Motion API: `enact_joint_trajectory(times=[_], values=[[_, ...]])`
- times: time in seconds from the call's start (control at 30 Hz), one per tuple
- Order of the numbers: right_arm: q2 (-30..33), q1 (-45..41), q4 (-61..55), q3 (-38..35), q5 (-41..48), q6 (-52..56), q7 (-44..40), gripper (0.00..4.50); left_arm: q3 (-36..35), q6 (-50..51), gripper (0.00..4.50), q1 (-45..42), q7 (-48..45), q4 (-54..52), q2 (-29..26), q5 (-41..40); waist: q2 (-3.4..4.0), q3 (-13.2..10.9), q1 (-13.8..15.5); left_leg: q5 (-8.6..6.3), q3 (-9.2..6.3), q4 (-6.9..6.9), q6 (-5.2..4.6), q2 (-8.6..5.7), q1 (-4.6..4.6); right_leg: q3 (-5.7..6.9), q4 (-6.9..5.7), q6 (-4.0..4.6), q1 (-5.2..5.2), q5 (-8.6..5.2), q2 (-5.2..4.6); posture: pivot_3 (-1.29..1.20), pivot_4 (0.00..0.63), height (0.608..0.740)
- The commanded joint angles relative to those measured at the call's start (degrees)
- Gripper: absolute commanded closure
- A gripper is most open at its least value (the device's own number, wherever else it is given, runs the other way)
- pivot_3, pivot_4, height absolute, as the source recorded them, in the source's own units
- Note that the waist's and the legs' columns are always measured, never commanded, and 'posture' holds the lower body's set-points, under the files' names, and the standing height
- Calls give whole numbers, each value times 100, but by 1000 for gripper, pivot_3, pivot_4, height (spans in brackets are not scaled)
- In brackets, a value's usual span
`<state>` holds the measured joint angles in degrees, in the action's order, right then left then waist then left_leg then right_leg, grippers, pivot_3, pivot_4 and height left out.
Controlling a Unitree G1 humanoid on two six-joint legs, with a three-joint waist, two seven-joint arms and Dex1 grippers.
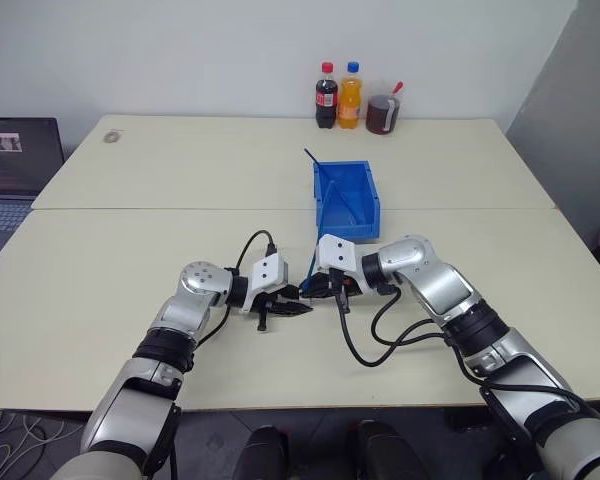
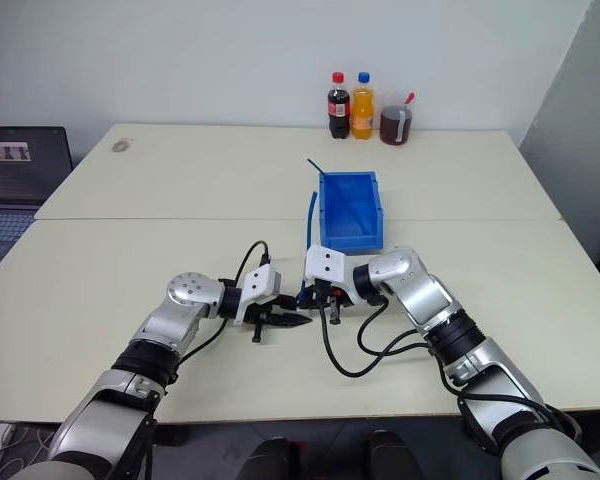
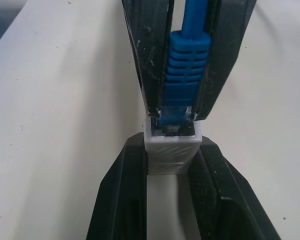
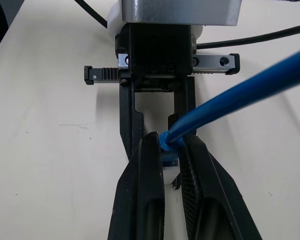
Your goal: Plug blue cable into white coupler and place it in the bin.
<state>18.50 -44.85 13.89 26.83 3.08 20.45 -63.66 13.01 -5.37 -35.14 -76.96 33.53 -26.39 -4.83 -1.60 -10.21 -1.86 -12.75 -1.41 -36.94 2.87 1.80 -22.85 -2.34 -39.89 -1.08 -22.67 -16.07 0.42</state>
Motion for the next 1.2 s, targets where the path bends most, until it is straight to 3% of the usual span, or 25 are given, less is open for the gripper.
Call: enact_joint_trajectory(times=[0.03, 0.2, 0.33, 0.53, 0.67, 0.77, 0.83, 1.03, 1.2], values=[[65, 165, -125, -290, 120, 660, 179, 4350, -238, 454, 2218, 121, 132, -621, 9, -346, 0, 0, 0, 0, -1, 0, 0, 0, -1, 0, 0, 0, 0, 0, 0, 0, 150, 740], [92, 210, -863, -1183, 921, 2243, 458, 4350, -841, 1254, 1128, 660, 750, -1921, -204, -845, 0, -4, 0, 0, -3, 0, 0, 2, -16, 0, 2, 0, -12, 0, -4, 0, 150, 740], [37, -270, -759, -2157, 1586, 3464, 898, 4350, -1335, 2046, 92, 1269, 1408, -3359, -398, -1242, 3, -10, -27, 0, -9, 4, 0, 3, -48, -13, -1, 26, -55, 15, -9, 0, 150, 740], [232, -1765, 1348, -2844, 1754, 3620, 1087, 4350, -1884, 3020, 6, 1665, 2955, -5102, -21, -1661, 4, -15, -22, 0, -2, 5, 0, 1, -58, -3, 2, 26, -61, 15, -10, 0, 150, 740], [93, -3084, 3839, -3023, 1340, 2424, 1562, 4350, -1969, 3368, 6, 1796, 3791, -5678, 370, -1770, 3, -15, -29, 0, 8, 9, 0, -2, -57, -8, 11, 26, -60, 16, -9, 0, 150, 740], [-65, -3599, 5097, -3022, 1028, 1437, 1993, 4350, -1907, 3479, 6, 1860, 4152, -5883, 564, -1800, 3, -15, -44, 0, 9, 15, 0, -1, -62, -11, 26, 27, -61, 17, -9, 0, 150, 740], [-200, -3792, 5581, -3077, 899, 1017, 2283, 3655, -1873, 3510, 0, 1923, 4306, -5997, 613, -1806, 3, -15, -44, 0, 7, 21, 0, 0, -69, -15, 40, 28, -61, 17, -8, 0, 150, 740], [-387, -4050, 6113, -3170, 601, 446, 2530, 2113, -2078, 3607, 0, 2116, 4693, -6140, 526, -1815, 4, -16, -36, 0, 2, 24, 1, -1, -99, -15, 52, 29, -80, 19, -14, 0, 150, 740], [-380, -4085, 6195, -3166, 370, 192, 2812, 1030, -2166, 3674, 0, 2134, 4992, -6100, 463, -1763, 5, -16, -5, 0, -1, 22, 1, -2, -98, -11, 48, 29, -79, 19, -15, 0, 150, 740]])
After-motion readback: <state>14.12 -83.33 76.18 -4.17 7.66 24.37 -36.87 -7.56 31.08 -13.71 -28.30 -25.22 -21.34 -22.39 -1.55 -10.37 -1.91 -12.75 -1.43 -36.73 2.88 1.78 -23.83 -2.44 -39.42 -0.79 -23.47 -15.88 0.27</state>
